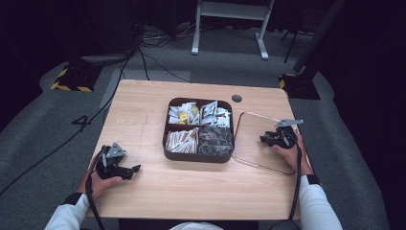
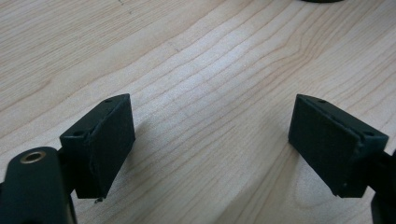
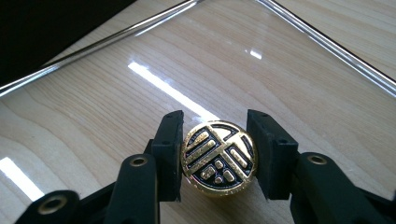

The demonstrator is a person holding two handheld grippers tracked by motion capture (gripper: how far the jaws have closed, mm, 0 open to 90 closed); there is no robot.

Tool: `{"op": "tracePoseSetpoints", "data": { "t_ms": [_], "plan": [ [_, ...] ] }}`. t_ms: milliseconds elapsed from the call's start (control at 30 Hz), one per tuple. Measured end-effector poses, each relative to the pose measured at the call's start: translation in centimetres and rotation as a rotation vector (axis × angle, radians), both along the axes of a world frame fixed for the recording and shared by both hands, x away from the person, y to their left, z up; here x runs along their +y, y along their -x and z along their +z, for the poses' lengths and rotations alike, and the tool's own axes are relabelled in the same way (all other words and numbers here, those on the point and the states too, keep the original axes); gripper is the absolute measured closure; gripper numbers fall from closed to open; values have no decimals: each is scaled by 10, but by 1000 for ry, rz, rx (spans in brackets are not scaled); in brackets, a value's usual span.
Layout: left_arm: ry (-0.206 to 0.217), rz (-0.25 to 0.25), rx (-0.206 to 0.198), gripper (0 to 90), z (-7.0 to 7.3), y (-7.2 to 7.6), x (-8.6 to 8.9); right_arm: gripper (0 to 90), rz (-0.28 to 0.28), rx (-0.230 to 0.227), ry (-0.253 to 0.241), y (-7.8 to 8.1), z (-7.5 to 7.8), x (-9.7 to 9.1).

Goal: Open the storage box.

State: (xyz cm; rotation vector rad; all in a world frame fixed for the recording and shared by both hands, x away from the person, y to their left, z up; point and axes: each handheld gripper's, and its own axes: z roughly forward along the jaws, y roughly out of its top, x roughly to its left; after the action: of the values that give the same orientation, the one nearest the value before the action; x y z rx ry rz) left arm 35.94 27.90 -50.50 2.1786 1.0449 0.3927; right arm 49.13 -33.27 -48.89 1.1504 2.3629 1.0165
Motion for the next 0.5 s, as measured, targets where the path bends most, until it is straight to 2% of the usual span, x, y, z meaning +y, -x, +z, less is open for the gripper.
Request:
{"op": "tracePoseSetpoints", "data": {
  "t_ms": [33, 100, 200, 300, 400, 467, 500],
  "plan": [
    [0, 0, 0, 149, 0, 0, 0, 529, -3, -6, -23, 0, 1, -1],
    [0, 0, 0, 149, 0, 0, 0, 498, -14, -17, -34, 0, 4, -3],
    [0, -2, 0, 148, 0, 0, 0, 457, -27, -21, -29, 1, 5, -4],
    [1, -8, 2, 147, 0, -1, 1, 376, -34, 4, -26, 0, 1, -6],
    [0, -10, 1, 147, 0, -1, 1, 351, -40, 5, -27, -1, 0, -7],
    [1, -12, 2, 147, 0, -2, 1, 321, -56, -11, -30, 0, 2, -7],
    [1, -11, 3, 147, 0, -2, 1, 271, -67, -24, -40, 0, 5, -6]
  ]
}}
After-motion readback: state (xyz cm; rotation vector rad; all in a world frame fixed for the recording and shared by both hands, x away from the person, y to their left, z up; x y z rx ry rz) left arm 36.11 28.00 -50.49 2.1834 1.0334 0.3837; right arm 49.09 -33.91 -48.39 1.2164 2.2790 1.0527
